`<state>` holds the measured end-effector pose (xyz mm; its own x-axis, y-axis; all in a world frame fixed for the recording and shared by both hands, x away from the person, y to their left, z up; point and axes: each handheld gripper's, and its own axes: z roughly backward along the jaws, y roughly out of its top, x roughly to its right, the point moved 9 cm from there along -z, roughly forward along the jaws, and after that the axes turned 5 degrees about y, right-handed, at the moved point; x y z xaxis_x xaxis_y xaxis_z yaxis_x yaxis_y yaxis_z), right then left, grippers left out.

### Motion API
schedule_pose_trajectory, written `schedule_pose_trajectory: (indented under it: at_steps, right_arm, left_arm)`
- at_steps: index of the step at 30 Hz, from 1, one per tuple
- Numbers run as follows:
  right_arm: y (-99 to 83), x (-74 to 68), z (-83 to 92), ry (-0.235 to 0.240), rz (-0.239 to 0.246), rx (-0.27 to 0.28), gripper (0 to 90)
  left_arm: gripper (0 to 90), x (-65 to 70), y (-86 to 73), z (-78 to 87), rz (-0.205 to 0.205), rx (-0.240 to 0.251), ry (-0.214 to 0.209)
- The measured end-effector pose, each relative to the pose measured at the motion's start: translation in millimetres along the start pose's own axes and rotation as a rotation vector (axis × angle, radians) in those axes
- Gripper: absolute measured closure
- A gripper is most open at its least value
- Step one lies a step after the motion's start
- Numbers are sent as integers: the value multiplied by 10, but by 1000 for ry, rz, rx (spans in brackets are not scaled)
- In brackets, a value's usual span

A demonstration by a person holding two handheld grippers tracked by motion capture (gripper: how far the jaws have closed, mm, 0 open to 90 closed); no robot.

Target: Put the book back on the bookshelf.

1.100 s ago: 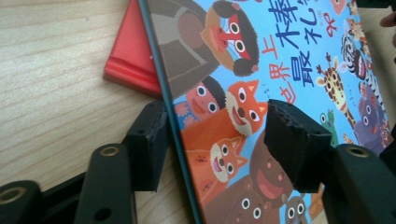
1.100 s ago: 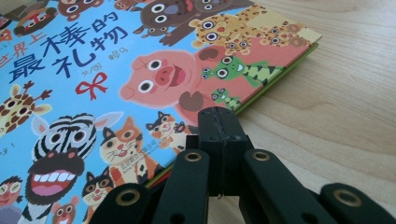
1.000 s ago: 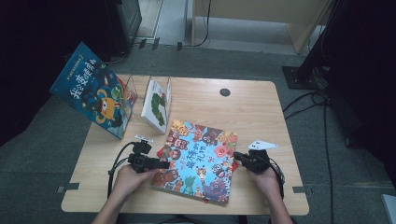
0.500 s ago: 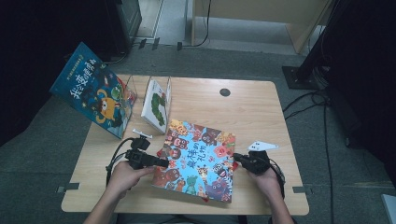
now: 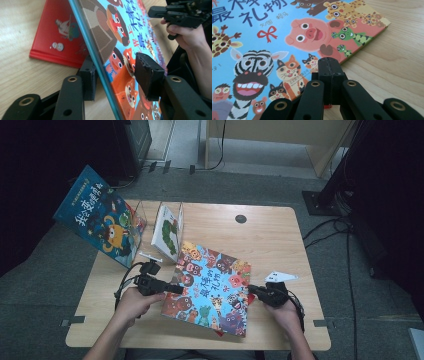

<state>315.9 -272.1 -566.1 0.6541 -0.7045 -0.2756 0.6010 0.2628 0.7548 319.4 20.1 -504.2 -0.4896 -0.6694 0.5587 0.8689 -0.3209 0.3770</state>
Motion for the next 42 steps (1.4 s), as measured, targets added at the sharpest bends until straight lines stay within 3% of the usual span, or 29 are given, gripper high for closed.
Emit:
schedule_pose_trajectory:
  at_steps: [2,7,8,9,10,11,13,14,17,23,28,33,35,39,42]
  right_arm:
    - [7,-40,-23,16,7,1,900]
    - [53,-169,-118,54,51,9,900]
    - [69,-205,-139,80,53,18,900]
    - [104,-322,-164,189,29,54,900]
    - [158,-424,-199,249,28,95,900]
    - [212,-508,-228,256,50,116,900]
    - [298,-610,-277,237,75,143,900]
    - [319,-615,-288,230,61,138,900]
    - [306,-606,-278,224,81,130,900]
    - [185,-421,-212,174,67,83,900]
    - [84,-274,-149,118,66,33,900]
    - [-46,-182,-120,101,72,-34,900]
    - [-49,-169,-109,105,52,-37,900]
    - [-35,-174,-126,101,72,-45,900]
    - [-12,-200,-171,113,80,-38,900]
  left_arm:
    - [578,55,41,99,-34,-4,20]
    - [599,183,155,311,-69,-23,47]
    - [606,205,171,327,-75,-38,44]
    - [610,226,187,332,-82,-53,50]
    - [608,238,203,334,-85,-68,65]
    - [604,237,219,336,-89,-83,82]
    - [599,229,252,340,-91,-87,109]
    - [600,225,260,344,-89,-93,101]
    - [618,207,267,343,-70,-90,78]
    - [626,184,255,341,-50,-79,47]
    - [631,178,257,340,-44,-85,46]
    - [639,206,271,339,-42,-80,31]
    - [638,220,286,324,-42,-85,36]
    - [629,271,367,284,-48,-109,40]
    - [649,401,442,246,-84,-132,27]
